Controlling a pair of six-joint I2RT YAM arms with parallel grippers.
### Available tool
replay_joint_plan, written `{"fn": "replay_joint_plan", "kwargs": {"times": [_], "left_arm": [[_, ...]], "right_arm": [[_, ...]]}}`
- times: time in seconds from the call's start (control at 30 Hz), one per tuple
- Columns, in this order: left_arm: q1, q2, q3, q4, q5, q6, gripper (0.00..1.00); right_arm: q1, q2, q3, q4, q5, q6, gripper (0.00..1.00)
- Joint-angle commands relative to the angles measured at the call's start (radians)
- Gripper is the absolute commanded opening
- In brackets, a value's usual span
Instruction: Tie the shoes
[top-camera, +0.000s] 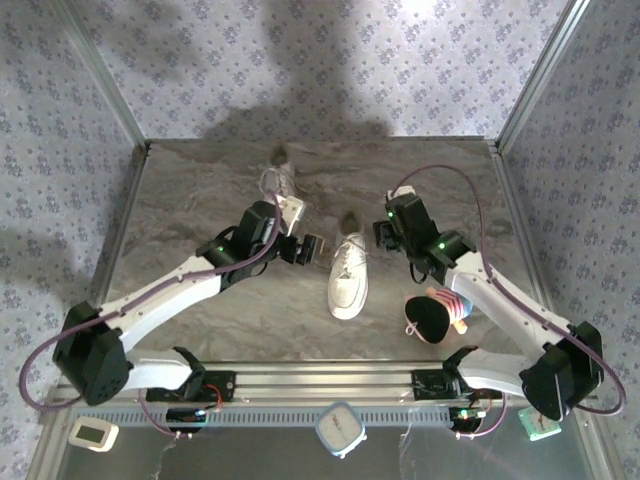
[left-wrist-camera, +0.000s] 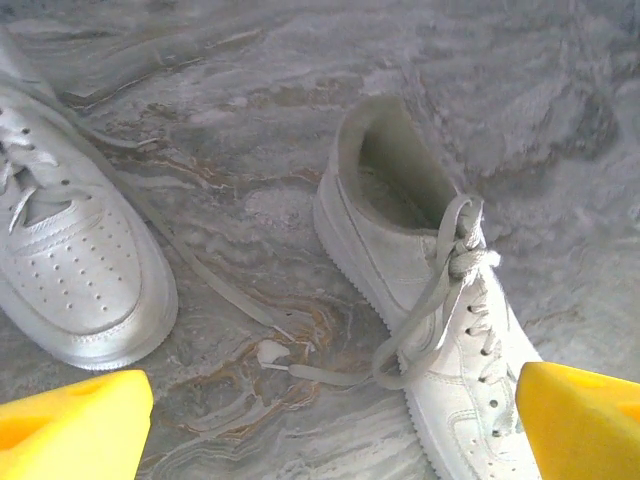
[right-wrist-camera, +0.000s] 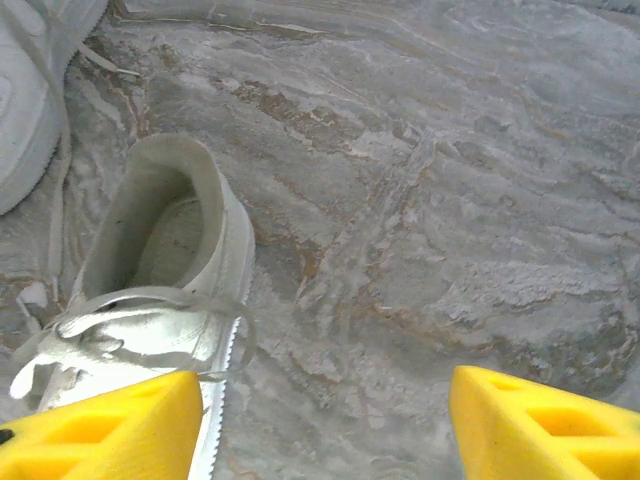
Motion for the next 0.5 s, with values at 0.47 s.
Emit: {"fn": "replay_joint_plan", "kwargs": {"times": [0.47], "left_arm": [[0.027,0.537,0.544,-0.284,0.077,-0.320,0.71]], "right_arm": [[0.087,-0.356,-0.316,0.081,0.120,0.385,1.00]]}}
